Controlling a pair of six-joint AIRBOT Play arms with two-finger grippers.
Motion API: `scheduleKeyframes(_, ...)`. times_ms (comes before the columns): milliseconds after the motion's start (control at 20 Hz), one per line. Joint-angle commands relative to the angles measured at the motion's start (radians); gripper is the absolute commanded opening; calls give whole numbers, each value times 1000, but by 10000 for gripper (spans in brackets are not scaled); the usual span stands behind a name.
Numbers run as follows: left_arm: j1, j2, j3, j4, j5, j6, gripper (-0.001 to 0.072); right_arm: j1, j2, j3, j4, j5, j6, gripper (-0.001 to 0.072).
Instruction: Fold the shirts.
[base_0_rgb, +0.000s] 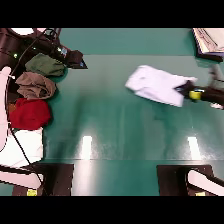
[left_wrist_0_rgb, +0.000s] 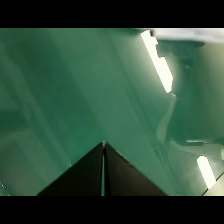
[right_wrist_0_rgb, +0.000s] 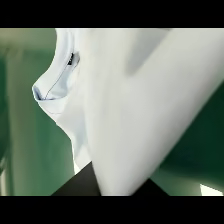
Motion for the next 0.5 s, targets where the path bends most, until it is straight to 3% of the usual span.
scheduleKeyframes(0,-55,1,0,0,36,-6,24,-367,148,-66,-167,16,29,13)
scheduleKeyframes(200,-98,1,0,1,68,-6,24,-647,113,-64,-176,23,29,13)
scheduleKeyframes(450,-103,1,0,3,79,-6,24,-747,81,-63,-203,-12,31,13)
